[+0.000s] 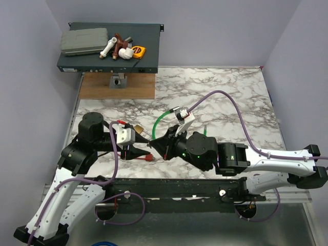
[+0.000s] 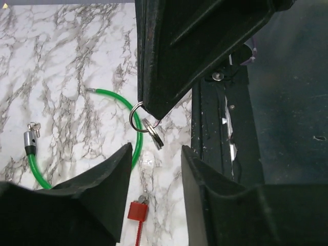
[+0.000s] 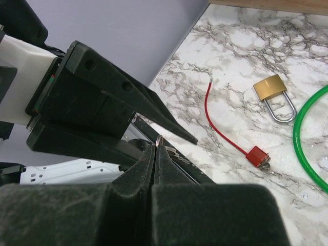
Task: Unlock with the key
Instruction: Pick up the key from the center of the board.
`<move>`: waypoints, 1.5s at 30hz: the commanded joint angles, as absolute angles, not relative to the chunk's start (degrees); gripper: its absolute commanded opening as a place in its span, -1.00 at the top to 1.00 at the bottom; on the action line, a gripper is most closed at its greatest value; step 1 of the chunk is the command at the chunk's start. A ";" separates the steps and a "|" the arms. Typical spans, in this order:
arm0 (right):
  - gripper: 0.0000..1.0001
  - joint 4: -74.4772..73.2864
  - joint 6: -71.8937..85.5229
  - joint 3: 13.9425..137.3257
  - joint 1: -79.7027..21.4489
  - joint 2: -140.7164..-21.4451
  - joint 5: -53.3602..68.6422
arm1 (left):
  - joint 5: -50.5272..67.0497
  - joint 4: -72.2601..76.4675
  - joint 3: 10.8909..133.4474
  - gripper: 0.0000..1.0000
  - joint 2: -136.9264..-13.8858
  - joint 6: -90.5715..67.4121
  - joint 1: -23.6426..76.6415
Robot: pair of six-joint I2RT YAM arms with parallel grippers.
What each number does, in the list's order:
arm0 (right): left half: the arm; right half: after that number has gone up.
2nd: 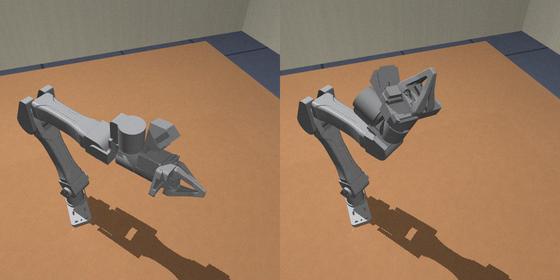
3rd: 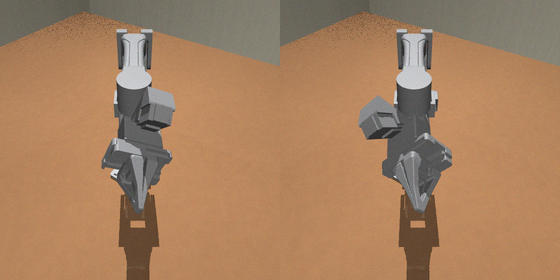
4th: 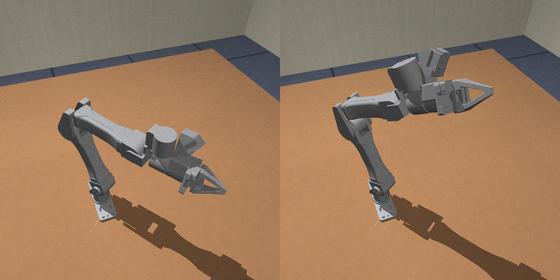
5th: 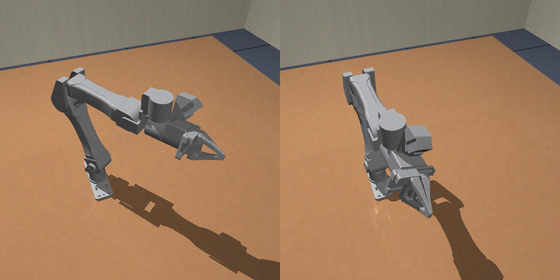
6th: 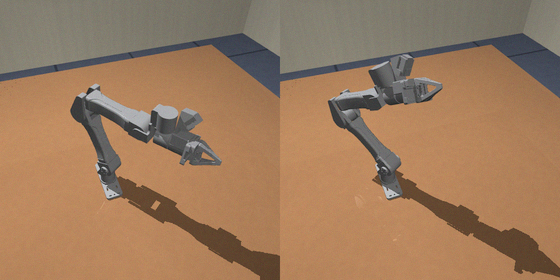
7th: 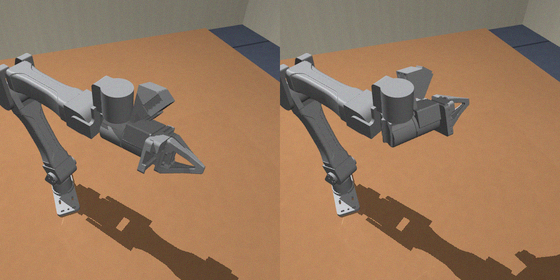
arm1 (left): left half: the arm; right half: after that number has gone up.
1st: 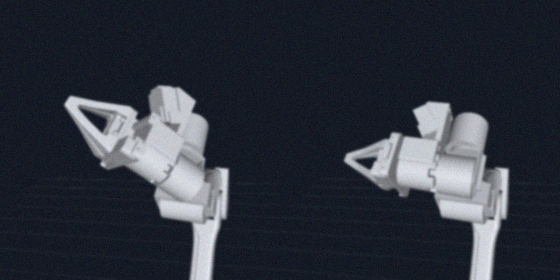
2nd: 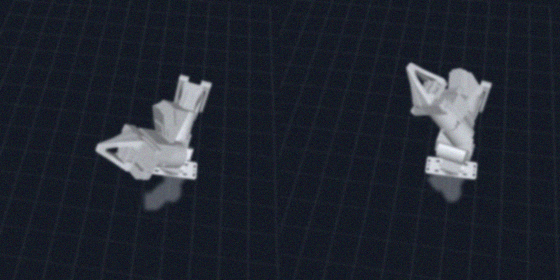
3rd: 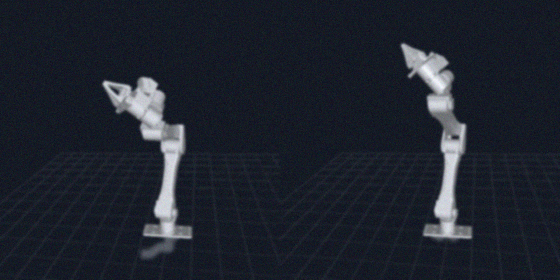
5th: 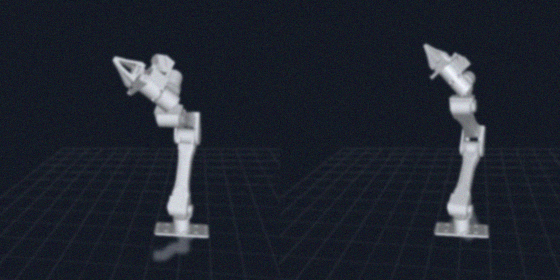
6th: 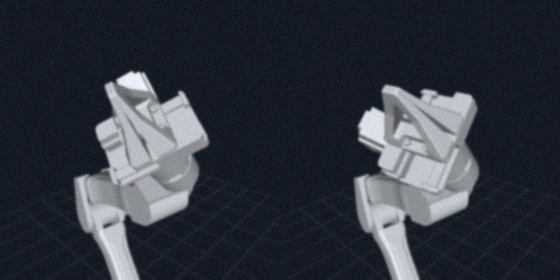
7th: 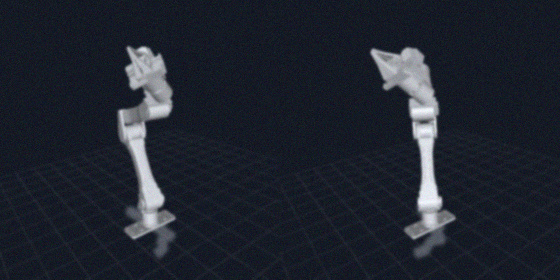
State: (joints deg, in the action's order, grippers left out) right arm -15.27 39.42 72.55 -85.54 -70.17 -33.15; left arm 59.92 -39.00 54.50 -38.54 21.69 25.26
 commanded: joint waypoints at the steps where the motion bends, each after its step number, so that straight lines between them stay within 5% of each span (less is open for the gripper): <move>1: 0.99 -12.59 38.59 72.75 -85.61 -69.58 -32.55 | 62.99 -35.61 55.14 0.32 -38.61 18.28 25.57; 6: 0.99 -11.96 39.10 71.02 -85.61 -68.18 -33.09 | 63.07 -37.10 56.03 1.00 -39.08 19.19 25.84; 27: 0.99 -14.88 35.42 65.39 -85.61 -61.95 -34.61 | 59.79 -49.48 64.00 1.00 -41.94 21.95 27.79; 28: 0.96 -14.73 34.92 65.35 -85.61 -61.43 -34.16 | 59.42 -49.72 64.28 1.00 -42.26 21.59 28.25; 31: 0.29 -14.16 32.40 64.35 -85.60 -58.61 -33.73 | 58.42 -50.76 65.65 1.00 -43.15 20.38 29.31; 34: -0.10 -12.56 29.08 62.52 -85.61 -54.05 -33.42 | 57.27 -53.15 67.70 1.00 -44.51 19.32 30.03; 38: -0.25 -9.43 20.82 61.55 -85.61 -51.76 -27.23 | 56.23 -55.67 70.55 1.00 -47.27 16.52 30.73; 45: -0.34 -17.44 10.26 72.02 -85.61 -66.01 -17.27 | 55.61 -55.27 72.08 1.00 -48.69 12.85 32.07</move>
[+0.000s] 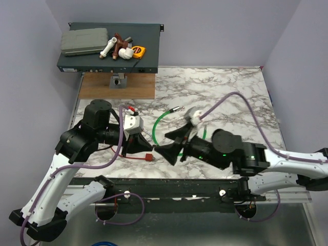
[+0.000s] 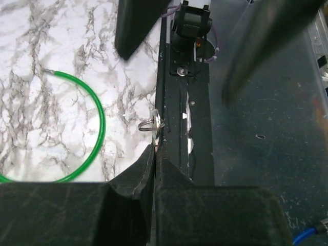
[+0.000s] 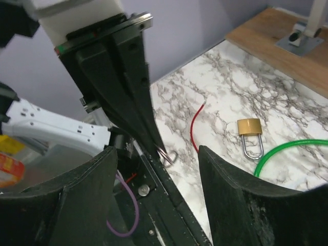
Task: Unlock with the key
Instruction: Pick up the key from the center of the board.
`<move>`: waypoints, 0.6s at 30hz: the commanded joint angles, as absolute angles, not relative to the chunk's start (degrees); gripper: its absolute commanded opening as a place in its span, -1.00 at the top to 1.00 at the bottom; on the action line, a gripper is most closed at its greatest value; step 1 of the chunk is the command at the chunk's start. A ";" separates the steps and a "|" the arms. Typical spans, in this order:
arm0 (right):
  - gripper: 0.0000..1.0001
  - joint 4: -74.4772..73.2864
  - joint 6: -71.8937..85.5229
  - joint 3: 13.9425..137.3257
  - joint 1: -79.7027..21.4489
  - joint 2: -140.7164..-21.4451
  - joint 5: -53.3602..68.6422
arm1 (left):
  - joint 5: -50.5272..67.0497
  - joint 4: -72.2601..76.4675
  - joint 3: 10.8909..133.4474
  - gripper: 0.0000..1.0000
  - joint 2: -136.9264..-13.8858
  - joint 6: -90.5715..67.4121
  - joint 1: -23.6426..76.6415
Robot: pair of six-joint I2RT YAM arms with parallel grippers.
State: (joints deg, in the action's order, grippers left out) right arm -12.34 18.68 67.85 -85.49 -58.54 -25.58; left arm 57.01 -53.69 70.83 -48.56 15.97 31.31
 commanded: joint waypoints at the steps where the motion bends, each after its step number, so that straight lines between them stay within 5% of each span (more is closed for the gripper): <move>1: -0.32 -17.51 9.41 72.76 -85.58 -67.03 -16.30 | 55.62 -55.41 72.05 1.00 -48.57 12.78 32.00; 14: -0.03 -17.74 7.68 73.24 -85.61 -65.99 -15.86 | 57.04 -57.12 70.82 1.00 -46.59 14.18 32.26; 18: 0.20 -17.48 7.14 73.28 -85.61 -65.22 -14.77 | 57.45 -57.13 70.99 1.00 -46.51 14.33 32.69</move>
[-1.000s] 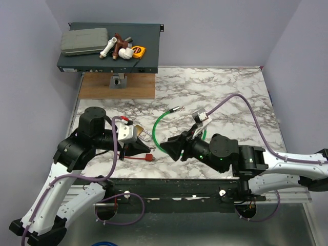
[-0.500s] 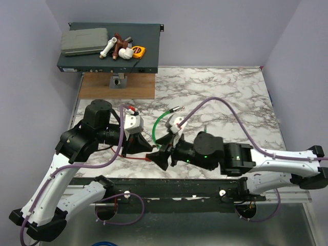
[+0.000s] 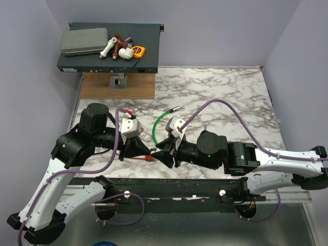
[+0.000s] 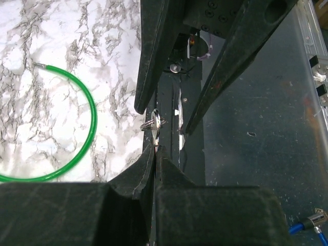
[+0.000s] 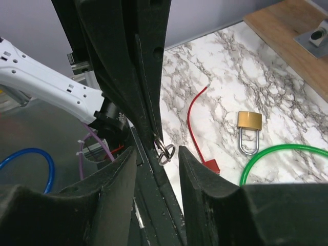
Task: Unlock with the key
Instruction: Pick up the key from the center of the board.
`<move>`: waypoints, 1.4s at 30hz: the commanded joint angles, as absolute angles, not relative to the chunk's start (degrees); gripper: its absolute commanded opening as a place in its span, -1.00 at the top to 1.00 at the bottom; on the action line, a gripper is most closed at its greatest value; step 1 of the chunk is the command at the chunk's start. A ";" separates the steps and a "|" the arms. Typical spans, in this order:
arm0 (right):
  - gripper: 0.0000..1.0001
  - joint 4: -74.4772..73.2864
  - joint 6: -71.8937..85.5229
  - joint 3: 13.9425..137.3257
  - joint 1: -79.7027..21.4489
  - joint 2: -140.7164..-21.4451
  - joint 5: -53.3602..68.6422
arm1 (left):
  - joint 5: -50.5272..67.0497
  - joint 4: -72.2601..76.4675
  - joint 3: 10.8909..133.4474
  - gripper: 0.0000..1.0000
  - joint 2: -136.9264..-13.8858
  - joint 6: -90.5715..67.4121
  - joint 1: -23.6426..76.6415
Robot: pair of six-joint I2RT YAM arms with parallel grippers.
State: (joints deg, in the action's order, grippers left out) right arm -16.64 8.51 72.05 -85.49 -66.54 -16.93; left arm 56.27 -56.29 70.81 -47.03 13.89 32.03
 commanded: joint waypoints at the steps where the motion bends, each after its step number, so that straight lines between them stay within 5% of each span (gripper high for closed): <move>1: 0.27 -17.63 6.89 73.46 -85.60 -65.36 -14.24 | 57.63 -57.13 71.17 1.00 -46.56 14.33 32.74; 6: 0.59 -19.51 5.72 75.11 -85.60 -66.67 -11.20 | 58.23 -57.57 72.06 1.00 -47.14 14.72 32.91; 16: 0.51 -21.71 4.60 76.84 -85.61 -68.50 -9.88 | 59.50 -58.42 73.24 1.00 -48.12 16.20 33.56; 20: 0.99 -22.23 4.55 76.77 -85.61 -68.69 -10.38 | 59.28 -59.09 74.37 1.00 -48.34 16.88 33.66; 25: 0.99 -22.16 5.24 75.49 -85.59 -67.48 -10.73 | 58.84 -58.90 76.42 0.98 -48.68 16.37 33.63; 28: 0.99 -21.37 5.89 73.66 -85.61 -65.62 -12.16 | 58.85 -59.91 78.74 0.22 -48.87 16.28 33.52; 30: 0.99 -20.26 6.41 72.32 -85.61 -64.10 -12.82 | 59.54 -62.24 80.28 -0.01 -48.95 17.78 33.49; 42: 0.99 -18.90 6.21 71.78 -85.61 -63.47 -11.36 | 52.90 -61.51 76.93 0.00 -47.87 18.80 33.42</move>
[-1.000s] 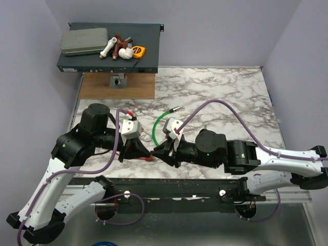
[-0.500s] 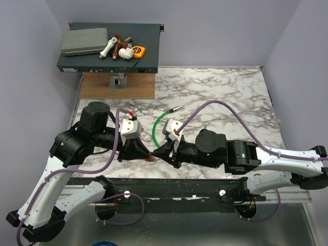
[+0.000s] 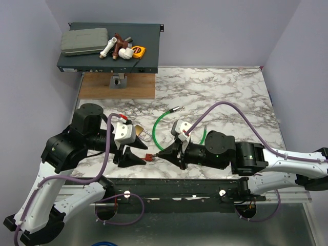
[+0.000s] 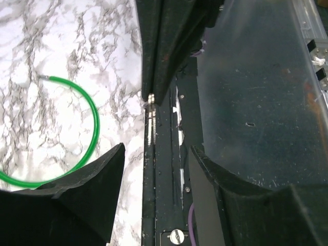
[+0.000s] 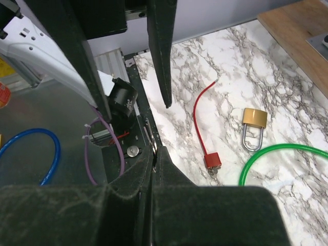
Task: Unlock with the key
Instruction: Pick up the key from the center of the board.
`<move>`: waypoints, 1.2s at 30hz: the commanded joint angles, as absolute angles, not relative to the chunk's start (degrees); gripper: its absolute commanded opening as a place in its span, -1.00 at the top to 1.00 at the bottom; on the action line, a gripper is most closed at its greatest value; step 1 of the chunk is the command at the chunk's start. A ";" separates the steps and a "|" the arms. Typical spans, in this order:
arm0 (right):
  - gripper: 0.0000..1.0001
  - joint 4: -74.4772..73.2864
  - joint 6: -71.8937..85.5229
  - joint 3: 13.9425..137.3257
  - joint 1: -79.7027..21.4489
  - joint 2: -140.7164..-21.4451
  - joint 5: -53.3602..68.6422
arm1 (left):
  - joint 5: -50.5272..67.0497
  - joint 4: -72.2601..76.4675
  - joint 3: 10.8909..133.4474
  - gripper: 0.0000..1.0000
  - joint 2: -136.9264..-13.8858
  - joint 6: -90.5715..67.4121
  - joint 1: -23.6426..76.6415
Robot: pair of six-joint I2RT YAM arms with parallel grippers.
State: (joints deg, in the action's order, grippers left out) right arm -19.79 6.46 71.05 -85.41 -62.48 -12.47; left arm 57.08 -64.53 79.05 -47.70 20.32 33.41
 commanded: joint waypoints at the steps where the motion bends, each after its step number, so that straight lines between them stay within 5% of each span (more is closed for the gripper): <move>1: 0.99 -18.85 6.03 71.95 -85.61 -63.57 -11.21 | 52.65 -61.27 77.07 0.04 -48.25 18.72 33.46; 21: 0.99 -18.72 4.67 73.04 -85.60 -64.07 -10.06 | 56.76 -68.26 79.28 0.98 -52.06 24.87 33.33; 36: 0.99 -14.37 6.02 70.77 -85.61 -64.10 -9.75 | 63.36 -65.31 75.48 1.00 -49.63 21.37 33.28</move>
State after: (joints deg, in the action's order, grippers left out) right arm -18.55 5.52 71.09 -85.41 -63.96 -11.05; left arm 58.46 -66.78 77.91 -51.11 22.50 33.39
